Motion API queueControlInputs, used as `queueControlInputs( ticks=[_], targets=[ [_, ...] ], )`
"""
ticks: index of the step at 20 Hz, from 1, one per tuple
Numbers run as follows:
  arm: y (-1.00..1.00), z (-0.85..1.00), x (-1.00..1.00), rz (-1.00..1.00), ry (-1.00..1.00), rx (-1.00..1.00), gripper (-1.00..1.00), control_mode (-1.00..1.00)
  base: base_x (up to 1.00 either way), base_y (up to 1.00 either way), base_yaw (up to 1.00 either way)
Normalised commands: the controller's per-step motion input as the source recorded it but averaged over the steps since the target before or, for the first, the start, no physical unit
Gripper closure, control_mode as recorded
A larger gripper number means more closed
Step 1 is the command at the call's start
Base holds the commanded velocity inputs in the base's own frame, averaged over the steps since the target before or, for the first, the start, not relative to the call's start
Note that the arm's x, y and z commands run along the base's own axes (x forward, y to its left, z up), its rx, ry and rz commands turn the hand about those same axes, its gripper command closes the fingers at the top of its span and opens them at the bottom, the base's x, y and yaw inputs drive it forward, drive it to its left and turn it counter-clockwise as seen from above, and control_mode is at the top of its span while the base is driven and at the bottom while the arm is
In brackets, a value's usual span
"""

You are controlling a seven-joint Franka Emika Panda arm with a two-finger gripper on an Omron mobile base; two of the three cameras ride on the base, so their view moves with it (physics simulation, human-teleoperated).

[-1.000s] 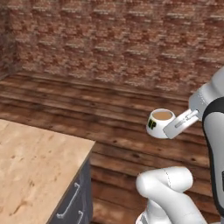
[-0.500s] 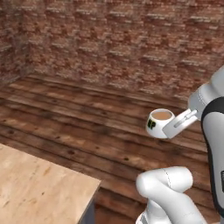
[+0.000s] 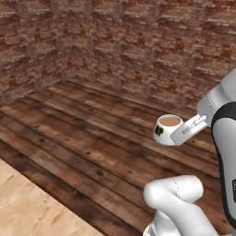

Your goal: Pick the cup of tea, navigate to the dining table, and place it on the saucer.

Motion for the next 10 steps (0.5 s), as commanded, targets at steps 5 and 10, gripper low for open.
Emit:
queueControlInputs(
  ticks=[5,10],
  targets=[
    [0.00,0.00,0.00,0.00,0.00,0.00,1.00,1.00,1.00,0.00,0.45],
    [0.00,0.00,0.00,0.00,0.00,0.00,1.00,1.00,1.00,0.00,0.49]
  ],
)
